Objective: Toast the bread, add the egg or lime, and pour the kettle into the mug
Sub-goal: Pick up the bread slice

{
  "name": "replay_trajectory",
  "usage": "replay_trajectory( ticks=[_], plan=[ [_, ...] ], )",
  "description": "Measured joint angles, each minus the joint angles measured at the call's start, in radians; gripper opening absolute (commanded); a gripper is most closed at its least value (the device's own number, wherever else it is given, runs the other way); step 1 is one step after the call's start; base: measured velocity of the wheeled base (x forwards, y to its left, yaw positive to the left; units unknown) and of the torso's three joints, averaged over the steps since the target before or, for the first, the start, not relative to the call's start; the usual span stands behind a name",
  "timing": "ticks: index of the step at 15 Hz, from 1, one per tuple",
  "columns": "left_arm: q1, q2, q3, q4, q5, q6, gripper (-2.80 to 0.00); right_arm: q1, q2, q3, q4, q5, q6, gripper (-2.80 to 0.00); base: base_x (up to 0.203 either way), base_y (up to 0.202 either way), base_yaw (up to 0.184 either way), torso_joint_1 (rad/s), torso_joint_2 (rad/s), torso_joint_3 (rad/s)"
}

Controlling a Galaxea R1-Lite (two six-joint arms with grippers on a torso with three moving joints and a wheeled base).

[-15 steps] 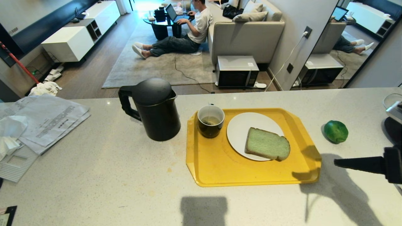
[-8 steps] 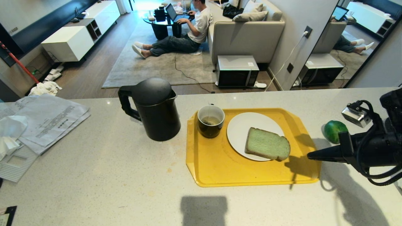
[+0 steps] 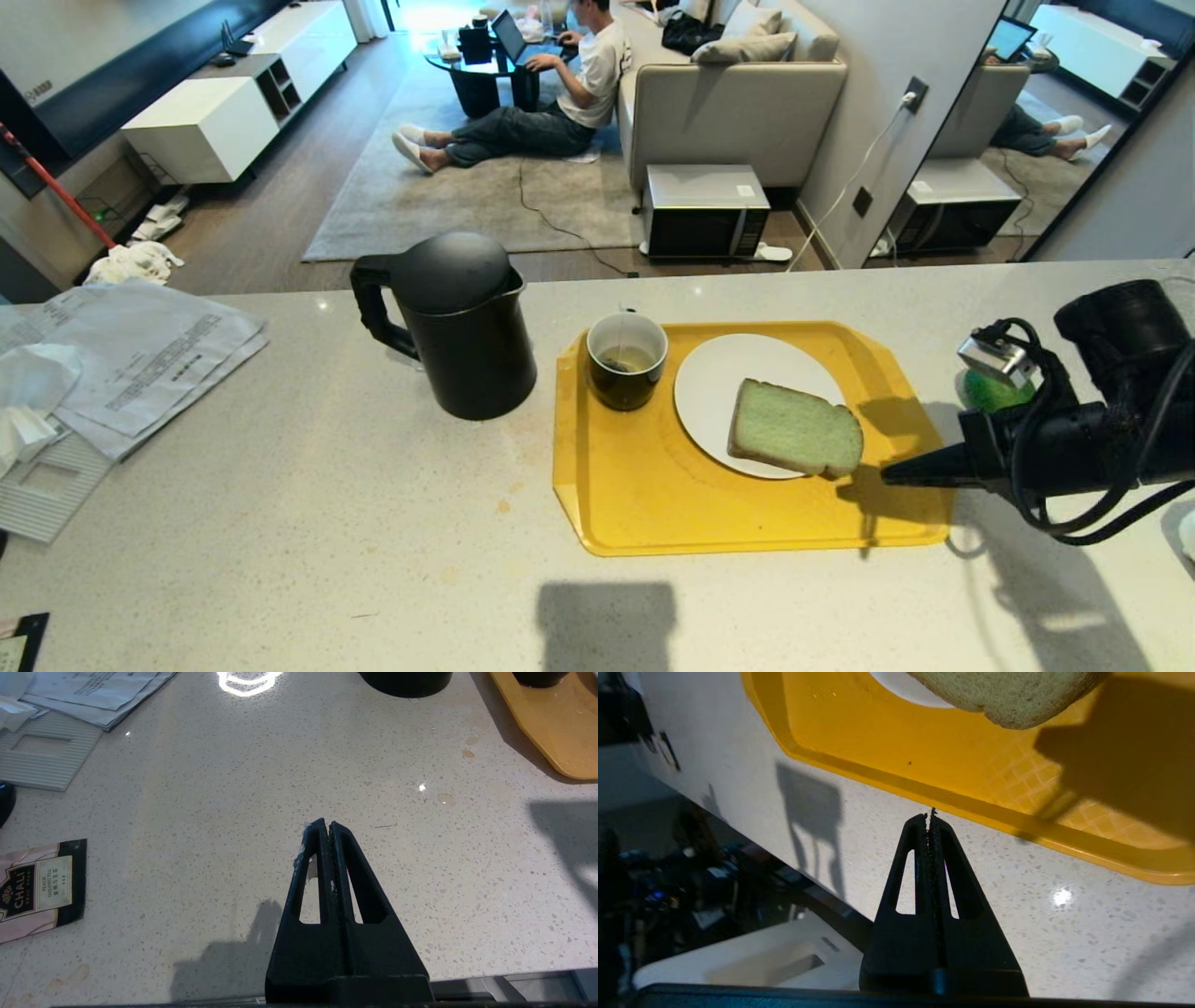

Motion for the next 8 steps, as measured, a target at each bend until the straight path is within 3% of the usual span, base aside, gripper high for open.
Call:
replay_trajectory(
  ticks=[3,8],
  plan=[
    [0.0,0.0,0.0,0.0,0.0,0.001,-2.8,0.007,0.034,-0.074,0.093,-0.026,-0.049,-2.8,0.0,0.0,0.0,0.0,0.0,0.0],
    [0.0,0.0,0.0,0.0,0.0,0.001,-2.8,-0.039,0.057,-0.392,0.455,-0.046,-0.064,-2.8,0.0,0.0,0.0,0.0,0.0,0.0]
  ],
)
